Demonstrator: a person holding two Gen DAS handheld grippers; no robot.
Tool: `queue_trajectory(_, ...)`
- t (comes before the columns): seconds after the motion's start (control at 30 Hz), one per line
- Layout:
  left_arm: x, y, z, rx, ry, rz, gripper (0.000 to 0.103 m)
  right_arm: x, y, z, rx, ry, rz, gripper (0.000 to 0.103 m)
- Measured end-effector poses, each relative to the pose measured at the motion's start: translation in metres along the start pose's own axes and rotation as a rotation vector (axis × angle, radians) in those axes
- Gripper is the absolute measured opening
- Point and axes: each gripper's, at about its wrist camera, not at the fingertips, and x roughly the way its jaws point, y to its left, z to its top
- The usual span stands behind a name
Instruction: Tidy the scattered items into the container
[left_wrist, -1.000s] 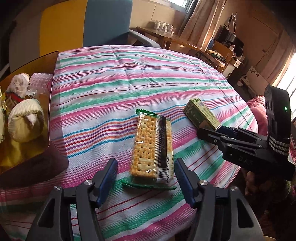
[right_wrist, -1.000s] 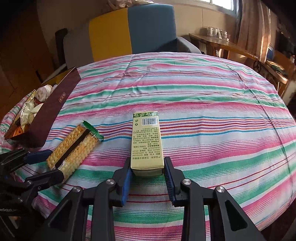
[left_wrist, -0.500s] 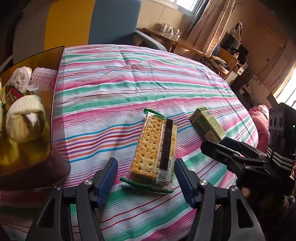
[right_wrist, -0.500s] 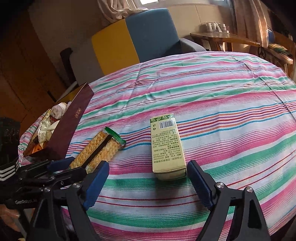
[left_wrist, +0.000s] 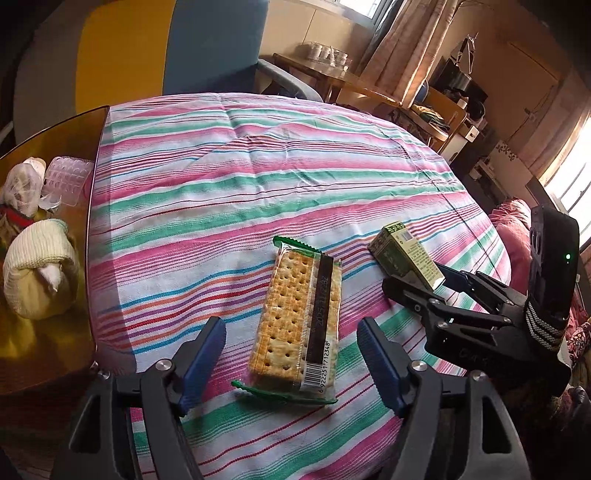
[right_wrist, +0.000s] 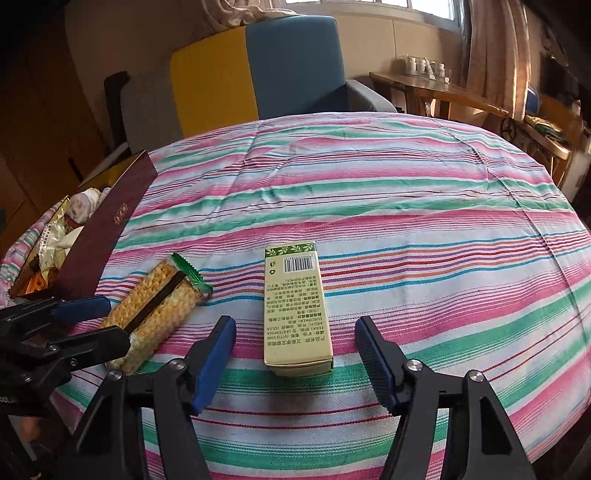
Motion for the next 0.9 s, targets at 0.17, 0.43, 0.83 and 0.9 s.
queue_trajectory(0.17,0.008,-0.005,0.001,0.034,0.011,0.025,0.075,0.007,0.002,0.001,0.011,-0.005,0.002,0.082)
queue_trajectory(0.43,0.012,-0.008,0.009,0.080,0.013,0.052,0.073,0.012,0.008,0.004,0.033,-0.019,0.017,0.098)
queue_trajectory(0.83,0.023,-0.016,0.011,0.145,0.029,0.105,0.063,0.010,0.006,0.002,-0.035,-0.049,-0.099,0.057)
queue_trajectory(0.9,0.023,-0.018,0.010,0.150,0.026,0.115,0.063,0.010,0.007,0.002,-0.042,-0.053,-0.105,0.057)
